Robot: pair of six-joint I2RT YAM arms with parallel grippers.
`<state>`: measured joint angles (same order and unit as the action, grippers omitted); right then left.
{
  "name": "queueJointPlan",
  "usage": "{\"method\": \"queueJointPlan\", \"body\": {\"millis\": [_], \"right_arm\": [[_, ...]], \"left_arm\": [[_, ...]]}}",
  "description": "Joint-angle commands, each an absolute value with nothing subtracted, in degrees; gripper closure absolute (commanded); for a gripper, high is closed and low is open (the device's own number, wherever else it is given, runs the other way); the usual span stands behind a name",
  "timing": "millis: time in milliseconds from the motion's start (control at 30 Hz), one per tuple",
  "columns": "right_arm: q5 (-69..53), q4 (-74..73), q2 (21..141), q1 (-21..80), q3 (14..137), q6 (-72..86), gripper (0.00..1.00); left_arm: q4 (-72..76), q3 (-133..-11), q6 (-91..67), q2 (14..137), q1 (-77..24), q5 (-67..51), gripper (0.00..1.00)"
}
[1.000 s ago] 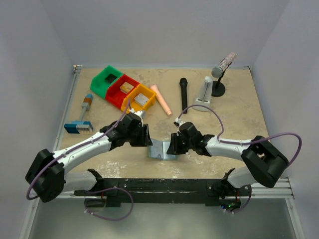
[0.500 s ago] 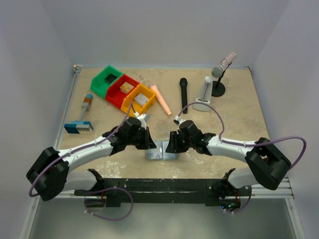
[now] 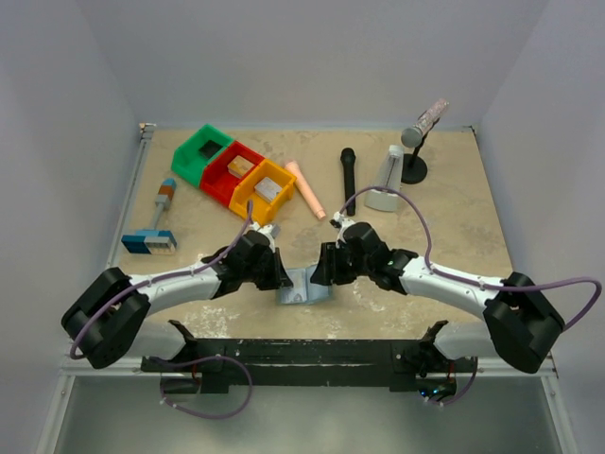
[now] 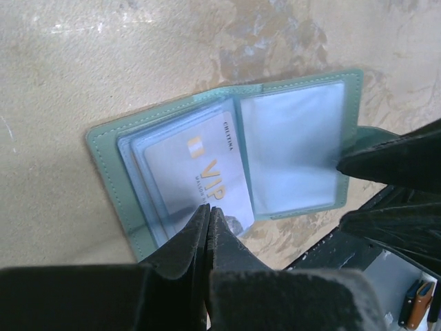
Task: Take the credit cards out of the card holder
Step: Remove the credit card from the card holder.
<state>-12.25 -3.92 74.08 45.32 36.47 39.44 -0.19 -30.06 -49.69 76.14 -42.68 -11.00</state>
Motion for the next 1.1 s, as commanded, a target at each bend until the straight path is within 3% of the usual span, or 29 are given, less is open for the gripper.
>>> {"method": "queueJointPlan", "body": {"millis": [0, 233, 700, 900, 1067], "right_arm": [[-14.24, -5.01, 72.77, 45.79, 39.63, 39.11, 0.54], [-14.86, -6.5, 75.49, 46.58, 41.66, 39.11, 0.6], [-11.34, -0.27, 85.34, 45.79, 33.84, 42.19, 0.68], [-12.48, 3.51, 84.04, 45.7, 30.85, 43.15, 0.66], [-11.6, 0.54, 74.46, 45.79, 32.42, 42.28, 0.55]], "left_arm": [[3.78, -28.66, -51.41, 77.69, -42.71, -9.32, 1.0], [5.8, -27.16, -52.47, 79.89, -42.71, -9.58, 1.0], [6.07, -24.35, -52.56, 79.63, -42.28, -8.35, 1.0], [6.68, -23.73, -52.73, 80.07, -42.19, -8.7, 1.0], [7.38, -23.47, -52.56, 77.97, -42.19, -9.23, 1.0]]}}
